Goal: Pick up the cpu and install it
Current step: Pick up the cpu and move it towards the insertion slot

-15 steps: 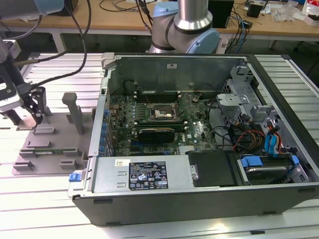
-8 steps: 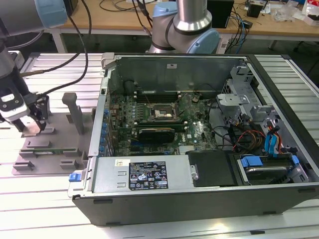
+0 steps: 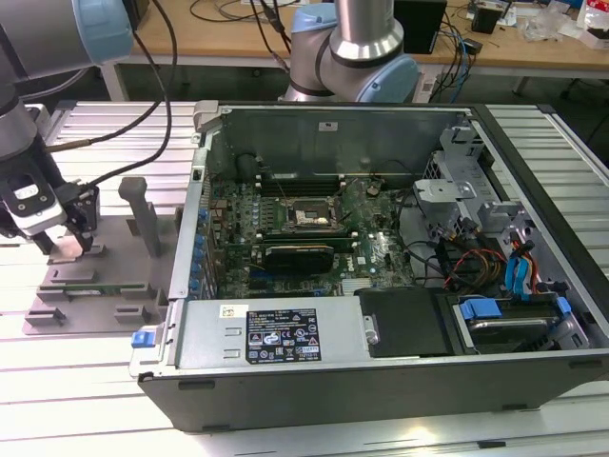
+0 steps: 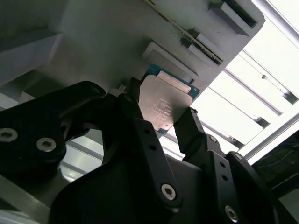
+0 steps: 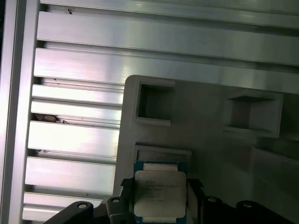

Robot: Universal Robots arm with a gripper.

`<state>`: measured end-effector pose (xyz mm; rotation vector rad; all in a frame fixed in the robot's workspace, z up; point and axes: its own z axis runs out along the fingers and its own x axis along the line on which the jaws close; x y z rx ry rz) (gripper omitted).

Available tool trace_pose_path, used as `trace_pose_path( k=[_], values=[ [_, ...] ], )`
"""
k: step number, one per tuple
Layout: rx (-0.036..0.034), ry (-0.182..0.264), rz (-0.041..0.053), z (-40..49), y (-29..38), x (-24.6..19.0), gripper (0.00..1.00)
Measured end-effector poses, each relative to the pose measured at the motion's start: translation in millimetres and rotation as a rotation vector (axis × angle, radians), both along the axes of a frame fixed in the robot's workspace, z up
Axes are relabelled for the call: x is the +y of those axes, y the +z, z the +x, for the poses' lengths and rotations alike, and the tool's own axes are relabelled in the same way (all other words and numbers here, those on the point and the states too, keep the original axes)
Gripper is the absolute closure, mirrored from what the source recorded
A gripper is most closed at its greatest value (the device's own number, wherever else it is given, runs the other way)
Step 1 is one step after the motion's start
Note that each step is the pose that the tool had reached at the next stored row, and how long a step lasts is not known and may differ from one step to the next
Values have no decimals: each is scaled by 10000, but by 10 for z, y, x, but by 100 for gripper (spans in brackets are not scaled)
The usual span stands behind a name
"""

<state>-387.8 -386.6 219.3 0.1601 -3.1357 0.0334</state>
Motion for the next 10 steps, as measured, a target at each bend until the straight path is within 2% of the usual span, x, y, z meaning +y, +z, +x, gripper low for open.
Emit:
trace_pose_path(
  k=[2, 5, 10],
  values=[
    [0, 108, 0, 0, -56, 0, 46],
    [3, 142, -1, 0, -93, -13, 46],
    [3, -312, -1, 8, -151, -33, 46]
  ],
)
